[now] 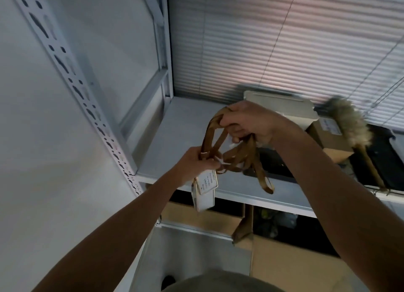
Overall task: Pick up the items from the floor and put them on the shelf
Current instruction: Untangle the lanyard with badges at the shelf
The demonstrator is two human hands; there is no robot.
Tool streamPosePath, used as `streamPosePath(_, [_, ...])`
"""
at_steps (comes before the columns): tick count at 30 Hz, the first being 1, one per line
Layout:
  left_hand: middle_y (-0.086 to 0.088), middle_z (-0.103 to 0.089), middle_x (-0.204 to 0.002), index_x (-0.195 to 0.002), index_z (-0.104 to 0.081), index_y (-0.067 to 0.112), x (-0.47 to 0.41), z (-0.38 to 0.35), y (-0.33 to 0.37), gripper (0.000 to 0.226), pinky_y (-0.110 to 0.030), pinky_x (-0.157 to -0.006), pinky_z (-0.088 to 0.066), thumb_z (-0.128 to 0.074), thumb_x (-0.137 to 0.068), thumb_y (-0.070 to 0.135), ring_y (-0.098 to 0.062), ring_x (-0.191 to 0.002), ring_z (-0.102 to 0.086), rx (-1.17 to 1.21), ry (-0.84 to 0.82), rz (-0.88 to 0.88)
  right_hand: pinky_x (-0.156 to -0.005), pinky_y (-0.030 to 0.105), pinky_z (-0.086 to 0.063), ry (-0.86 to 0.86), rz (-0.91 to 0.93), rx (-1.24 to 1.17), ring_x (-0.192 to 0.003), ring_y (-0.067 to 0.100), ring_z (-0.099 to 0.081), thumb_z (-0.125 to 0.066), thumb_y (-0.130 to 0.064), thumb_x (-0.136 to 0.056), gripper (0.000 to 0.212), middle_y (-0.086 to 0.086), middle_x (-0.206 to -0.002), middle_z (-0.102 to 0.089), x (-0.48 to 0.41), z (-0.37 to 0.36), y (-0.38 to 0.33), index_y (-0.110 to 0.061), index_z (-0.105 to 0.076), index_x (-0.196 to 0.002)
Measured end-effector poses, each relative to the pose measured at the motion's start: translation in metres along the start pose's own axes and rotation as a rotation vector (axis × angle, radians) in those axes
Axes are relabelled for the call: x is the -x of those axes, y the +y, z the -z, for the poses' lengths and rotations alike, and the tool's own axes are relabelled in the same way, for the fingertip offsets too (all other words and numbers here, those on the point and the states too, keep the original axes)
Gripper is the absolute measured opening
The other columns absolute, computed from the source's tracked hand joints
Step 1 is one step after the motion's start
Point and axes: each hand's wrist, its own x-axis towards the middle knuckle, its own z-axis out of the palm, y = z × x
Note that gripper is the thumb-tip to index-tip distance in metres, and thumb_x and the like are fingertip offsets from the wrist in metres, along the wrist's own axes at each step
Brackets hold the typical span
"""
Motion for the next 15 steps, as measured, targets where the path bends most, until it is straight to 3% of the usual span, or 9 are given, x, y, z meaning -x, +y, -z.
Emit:
streamPosePath(5, [-0.012,-0.075,-0.089,-0.095,-0.073,0.013,0.009,0.006,-0.002,0.020,-0.032,-0.078,-0.054,-0.066,-0.078,0.005,-0.025,-0.084,-0.072,0.197,-0.212,0.047,-0.045,0.021,-0.035,0.181,0.008,-0.036,-0.039,0.007,-0.033,-0.056,-0.001,-0.094,0.016,-0.008,-0.041,-0.038,0.009,0.034,0.000,-0.010,-0.055,-0.081])
streamPosePath(10, [-0.024,-0.067,-0.122,-0.116,-0.062,0.003,0.005,0.014,-0.005,0.035,-0.040,-0.089,-0.053,-0.066,-0.082,0.011,-0.039,-0.114,-0.064,0.245,-0.411,0.122,-0.046,0.022,-0.034,0.269,-0.043,-0.149,-0.037,0.007,-0.028,-0.054,-0.001,-0.093,0.022,-0.007,-0.040,-0.034,0.007,0.052,0.009,-0.013,-0.050,-0.076])
streamPosePath(13, [-0.021,-0.068,-0.120,-0.121,-0.061,0.013,0.004,0.014,-0.008,0.049,-0.040,-0.087,-0.053,-0.076,-0.076,0.025,-0.034,-0.107,-0.067,0.225,-0.504,0.195,-0.050,0.027,-0.030,0.271,-0.007,-0.087,-0.037,0.007,-0.027,-0.055,0.001,-0.092,0.012,-0.007,-0.041,-0.033,0.010,0.054,0.011,-0.011,-0.053,-0.093])
streamPosePath(15, [-0.017,-0.071,-0.113,-0.120,-0.062,0.018,0.004,0.013,-0.009,0.057,-0.039,-0.086,-0.052,-0.083,-0.070,0.037,-0.031,-0.100,-0.068,0.208,-0.551,0.229,-0.051,0.027,-0.028,0.285,0.015,-0.027,-0.039,0.008,-0.028,-0.056,0.002,-0.090,0.018,-0.007,-0.042,-0.034,0.011,0.056,0.010,-0.012,-0.053,-0.102])
